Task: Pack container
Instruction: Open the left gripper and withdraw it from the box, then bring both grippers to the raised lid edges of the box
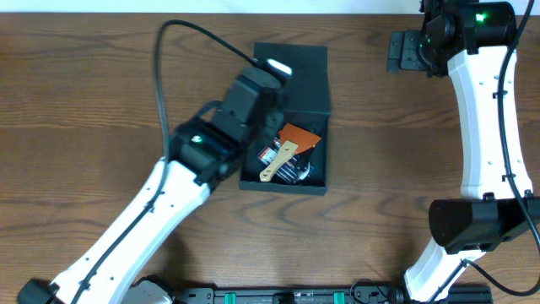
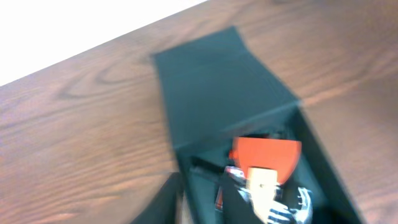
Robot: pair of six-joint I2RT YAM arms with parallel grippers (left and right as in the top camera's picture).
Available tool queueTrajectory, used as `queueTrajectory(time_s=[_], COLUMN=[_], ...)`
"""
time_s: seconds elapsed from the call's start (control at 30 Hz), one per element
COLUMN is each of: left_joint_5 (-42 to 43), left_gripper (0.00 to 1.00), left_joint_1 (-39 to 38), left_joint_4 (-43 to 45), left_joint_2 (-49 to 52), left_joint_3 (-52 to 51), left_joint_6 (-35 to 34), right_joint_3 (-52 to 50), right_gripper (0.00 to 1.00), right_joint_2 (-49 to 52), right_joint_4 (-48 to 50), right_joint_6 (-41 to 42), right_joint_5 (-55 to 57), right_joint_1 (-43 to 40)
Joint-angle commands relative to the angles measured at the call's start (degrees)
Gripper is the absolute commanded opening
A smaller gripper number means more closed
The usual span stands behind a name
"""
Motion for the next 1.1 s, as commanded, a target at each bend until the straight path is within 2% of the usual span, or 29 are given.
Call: queueTrajectory(time_s=[0.0, 0.1, 0.13, 0.17, 0.2, 0.23, 0.4, 0.53, 0.63, 0.87, 1.07], left_joint_5=[-3.10, 0.20, 2.43, 5.03, 8.17, 11.04, 28.72, 44.50, 52.43, 56.33, 56.30], left_gripper=[0.06, 0.06, 0.06, 0.06, 0.06, 0.06, 0.06, 0.06, 0.06, 0.06, 0.06], left_joint_1=[3.85, 7.67, 8.96, 10.25, 11.91, 13.46, 22.49, 28.94, 31.91, 33.55, 33.55], left_joint_4=[-1.14, -3.17, -3.82, -4.37, -4.72, -4.87, -4.83, -4.83, -4.44, -3.23, 0.66], left_joint_2=[-0.87, -0.57, -0.31, -0.09, 0.28, 0.66, 5.05, 11.52, 16.57, 26.23, 30.25], left_joint_3=[0.44, 0.42, 0.42, 0.42, 0.26, 0.15, 0.09, 0.09, 0.09, 0.09, 0.11], left_joint_6=[0.70, 3.67, 5.44, 6.93, 8.26, 9.01, 11.02, 13.70, 15.50, 17.00, 16.92], right_joint_3=[0.79, 0.79, 0.79, 0.79, 0.76, 0.74, -0.50, -3.80, -8.52, -26.64, -35.76], right_gripper=[0.99, 0.97, 0.82, 0.49, 0.11, 0.01, 0.01, 0.01, 0.01, 0.01, 0.01], right_joint_2=[-0.37, -0.37, -0.37, -0.37, -0.37, -0.37, -0.37, -0.37, -0.37, -0.37, -0.37], right_joint_4=[0.00, 1.01, 0.81, 0.28, -0.20, -0.20, 3.69, 7.82, 11.26, 20.20, 24.98], right_joint_6=[1.01, 1.03, 0.98, 0.61, -0.48, -2.14, -13.35, -14.56, -14.71, -15.47, -15.74], right_joint_5=[0.02, -0.02, -0.26, -0.63, -1.22, -2.25, -11.28, -12.26, -12.26, -16.74, -25.00], right_joint_1=[-0.22, -0.22, -0.20, -0.17, -0.15, -0.15, 0.68, 1.51, 1.68, 0.61, -1.31])
